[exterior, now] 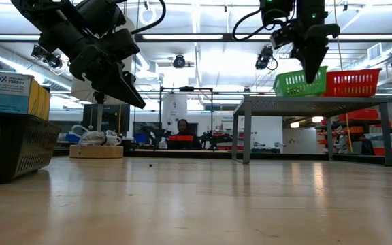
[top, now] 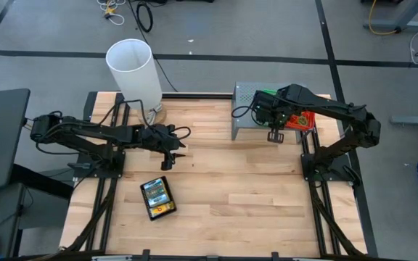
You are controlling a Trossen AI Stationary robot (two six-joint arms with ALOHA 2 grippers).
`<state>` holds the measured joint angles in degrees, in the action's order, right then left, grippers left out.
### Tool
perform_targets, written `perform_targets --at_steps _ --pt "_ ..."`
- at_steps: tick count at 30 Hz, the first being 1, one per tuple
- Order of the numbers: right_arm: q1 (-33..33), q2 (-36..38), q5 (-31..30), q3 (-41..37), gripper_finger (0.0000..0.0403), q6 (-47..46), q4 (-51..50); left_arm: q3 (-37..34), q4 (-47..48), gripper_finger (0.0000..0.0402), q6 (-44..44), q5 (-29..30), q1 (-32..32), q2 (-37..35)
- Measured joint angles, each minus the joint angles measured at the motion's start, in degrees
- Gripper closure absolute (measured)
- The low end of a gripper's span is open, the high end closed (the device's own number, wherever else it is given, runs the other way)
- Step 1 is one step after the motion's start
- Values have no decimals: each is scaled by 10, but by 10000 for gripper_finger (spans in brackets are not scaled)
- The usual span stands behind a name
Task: Pick & Place Office Desk Supplies
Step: Put the green bin on the shelf
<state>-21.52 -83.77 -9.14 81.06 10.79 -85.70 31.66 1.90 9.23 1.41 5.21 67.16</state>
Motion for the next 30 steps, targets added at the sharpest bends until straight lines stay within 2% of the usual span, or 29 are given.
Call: perform_targets --at_steps 21,30 --pt "1 -1 -1 -2 266 6 54 0 0 220 0 0 0 0" --pt "4 -1 -18 19 245 0 49 0 -1 220 0 0 0 0"
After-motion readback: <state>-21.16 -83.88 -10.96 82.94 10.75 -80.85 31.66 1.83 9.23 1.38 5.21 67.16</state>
